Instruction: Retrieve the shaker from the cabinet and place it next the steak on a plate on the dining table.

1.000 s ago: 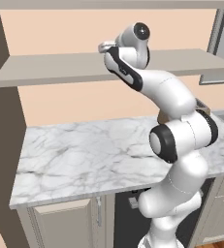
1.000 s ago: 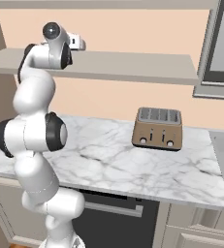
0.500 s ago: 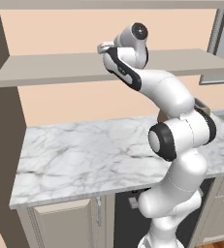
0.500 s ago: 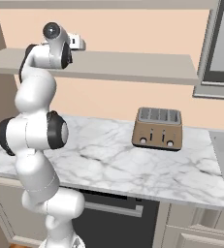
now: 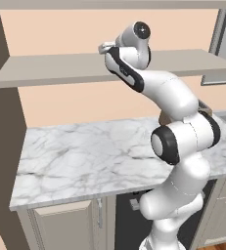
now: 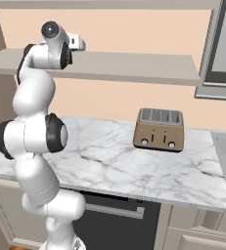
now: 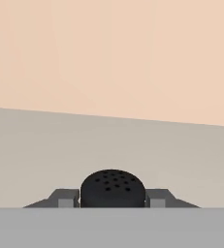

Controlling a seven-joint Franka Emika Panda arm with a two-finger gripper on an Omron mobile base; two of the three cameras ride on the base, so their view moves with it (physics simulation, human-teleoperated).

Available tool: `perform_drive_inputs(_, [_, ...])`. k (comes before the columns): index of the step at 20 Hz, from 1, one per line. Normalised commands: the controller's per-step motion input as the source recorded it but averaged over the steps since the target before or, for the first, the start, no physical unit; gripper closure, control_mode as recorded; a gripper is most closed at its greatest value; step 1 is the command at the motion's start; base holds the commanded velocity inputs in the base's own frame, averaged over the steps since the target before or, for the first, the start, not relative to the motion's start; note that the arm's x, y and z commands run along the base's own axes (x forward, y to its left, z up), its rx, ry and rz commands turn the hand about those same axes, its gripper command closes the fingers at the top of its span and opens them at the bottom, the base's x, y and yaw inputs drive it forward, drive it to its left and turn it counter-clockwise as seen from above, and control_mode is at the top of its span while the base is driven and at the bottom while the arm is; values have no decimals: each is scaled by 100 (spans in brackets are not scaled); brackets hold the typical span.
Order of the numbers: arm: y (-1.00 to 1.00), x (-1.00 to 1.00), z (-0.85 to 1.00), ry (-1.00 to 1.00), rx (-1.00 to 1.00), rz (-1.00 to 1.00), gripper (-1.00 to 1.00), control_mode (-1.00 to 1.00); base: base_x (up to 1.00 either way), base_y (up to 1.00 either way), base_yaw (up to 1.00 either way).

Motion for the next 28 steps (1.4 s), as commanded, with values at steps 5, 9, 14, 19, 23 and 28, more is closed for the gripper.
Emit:
perform_drive_inputs(5, [-10, -100, 0, -9, 0, 0, 100, -100, 0, 0, 0])
perform_drive_inputs(9, [-39, -100, 0, -8, 0, 0, 100, -100, 0, 0, 0])
perform_drive_inputs(14, [-49, -100, 0, -4, 0, 0, 100, -100, 0, 0, 0])
perform_drive_inputs(19, [-41, -100, 0, 0, 0, 0, 100, -100, 0, 0, 0])
perform_drive_inputs(23, [-39, -100, 0, 0, 0, 0, 100, -100, 0, 0, 0])
perform_drive_inputs(28, [-23, -84, 0, 0, 0, 0, 100, -100, 0, 0, 0])
